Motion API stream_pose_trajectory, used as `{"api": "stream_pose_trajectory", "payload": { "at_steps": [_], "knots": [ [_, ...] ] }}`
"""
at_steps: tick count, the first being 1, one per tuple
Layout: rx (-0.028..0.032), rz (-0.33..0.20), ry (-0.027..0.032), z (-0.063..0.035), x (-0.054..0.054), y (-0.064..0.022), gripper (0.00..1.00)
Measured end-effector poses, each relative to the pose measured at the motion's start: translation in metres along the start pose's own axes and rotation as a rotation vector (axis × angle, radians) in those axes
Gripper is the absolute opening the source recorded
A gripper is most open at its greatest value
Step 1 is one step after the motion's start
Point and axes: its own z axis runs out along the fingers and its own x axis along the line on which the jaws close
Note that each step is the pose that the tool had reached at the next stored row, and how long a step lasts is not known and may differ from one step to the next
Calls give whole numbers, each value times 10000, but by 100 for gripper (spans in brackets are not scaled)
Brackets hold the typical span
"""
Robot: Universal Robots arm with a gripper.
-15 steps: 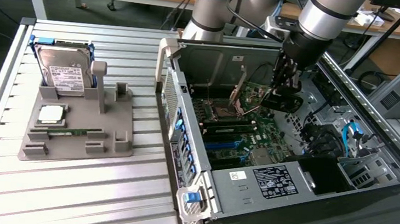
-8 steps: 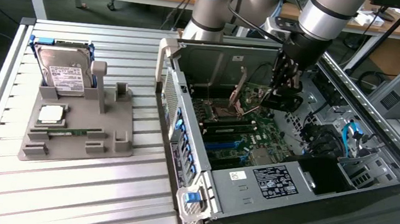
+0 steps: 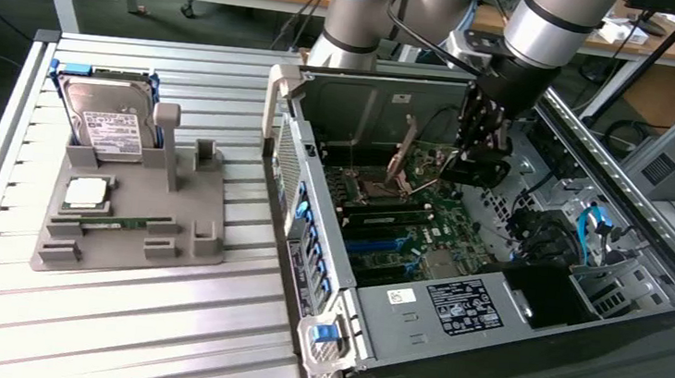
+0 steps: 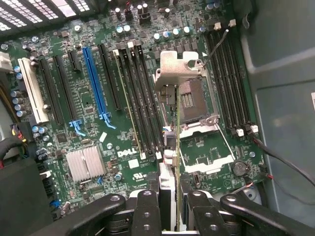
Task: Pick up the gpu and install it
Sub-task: 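Insert the gpu into the slot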
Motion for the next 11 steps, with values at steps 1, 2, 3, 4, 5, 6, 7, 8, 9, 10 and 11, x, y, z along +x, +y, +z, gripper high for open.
{"api": "stream_pose_trajectory", "payload": {
  "at_steps": [1, 2, 3, 4, 5, 6, 7, 8, 9, 10, 11],
  "knots": [
    [-1, -53, 1, 0, 0, 0, 27],
    [-3, -121, 1, 0, 0, 0, 27],
    [-5, -171, 0, 1, 0, 0, 27],
    [-7, -264, 0, 1, 0, 0, 27],
    [-9, -320, -1, 1, 0, 0, 27],
    [-10, -379, -1, 2, 0, 0, 27],
    [-12, -430, -1, 2, 0, 0, 27],
    [-13, -487, -1, 2, 0, 0, 27],
    [-15, -546, -1, 2, 0, 0, 27],
    [-17, -602, -1, 3, 0, 0, 27],
    [-18, -661, -2, 3, 0, 0, 27]
  ]
}}
